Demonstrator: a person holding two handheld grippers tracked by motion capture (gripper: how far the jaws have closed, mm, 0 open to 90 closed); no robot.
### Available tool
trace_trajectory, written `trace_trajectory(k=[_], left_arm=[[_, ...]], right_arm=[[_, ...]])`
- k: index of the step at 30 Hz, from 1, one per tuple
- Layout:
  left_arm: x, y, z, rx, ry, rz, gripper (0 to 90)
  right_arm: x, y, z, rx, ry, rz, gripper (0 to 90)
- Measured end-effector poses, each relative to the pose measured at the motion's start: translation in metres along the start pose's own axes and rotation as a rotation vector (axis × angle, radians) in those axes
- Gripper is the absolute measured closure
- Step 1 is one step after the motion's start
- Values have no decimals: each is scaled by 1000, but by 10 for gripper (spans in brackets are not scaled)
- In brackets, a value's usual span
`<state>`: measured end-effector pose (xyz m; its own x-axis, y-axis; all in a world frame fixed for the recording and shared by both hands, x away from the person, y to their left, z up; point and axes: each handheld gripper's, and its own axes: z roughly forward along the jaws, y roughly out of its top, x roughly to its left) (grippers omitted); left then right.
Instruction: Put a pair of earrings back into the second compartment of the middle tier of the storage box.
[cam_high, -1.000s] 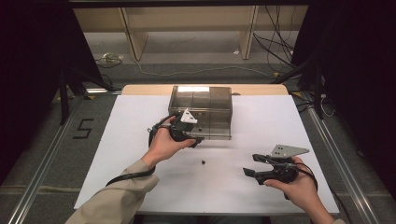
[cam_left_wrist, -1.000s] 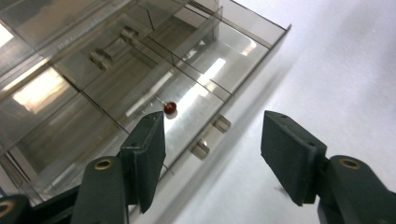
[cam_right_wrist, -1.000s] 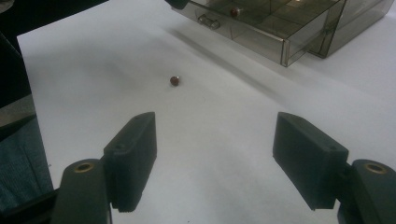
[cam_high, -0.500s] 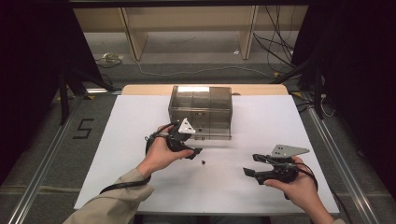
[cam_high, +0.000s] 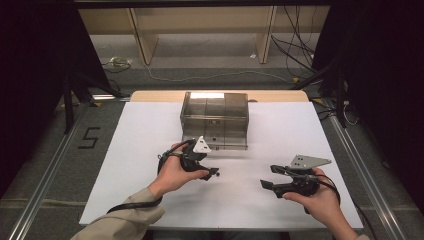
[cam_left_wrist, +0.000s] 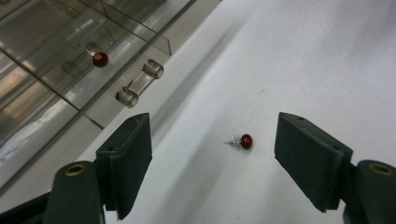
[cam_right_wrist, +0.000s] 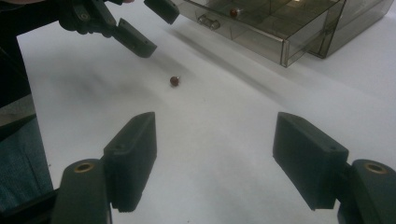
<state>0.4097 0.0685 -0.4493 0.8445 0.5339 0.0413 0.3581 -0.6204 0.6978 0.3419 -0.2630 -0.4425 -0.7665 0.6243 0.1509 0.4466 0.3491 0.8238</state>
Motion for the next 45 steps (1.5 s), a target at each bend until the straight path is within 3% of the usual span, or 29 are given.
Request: trace_trajectory(k=[11,28,34,45], left_arm=[[-6,-6,12,12,-4,-18,335],[-16,-5,42,78,-35,-23,473],[-15,-2,43,88,-46,-29,497],[-11,1,43,107,-61,-21,675]], right_arm=[[0,0,0,-1,2,-3,310],[0,0,0,-1,3,-4,310],[0,0,1,1,4,-4,311],[0,0,0,0,1,-4,311]])
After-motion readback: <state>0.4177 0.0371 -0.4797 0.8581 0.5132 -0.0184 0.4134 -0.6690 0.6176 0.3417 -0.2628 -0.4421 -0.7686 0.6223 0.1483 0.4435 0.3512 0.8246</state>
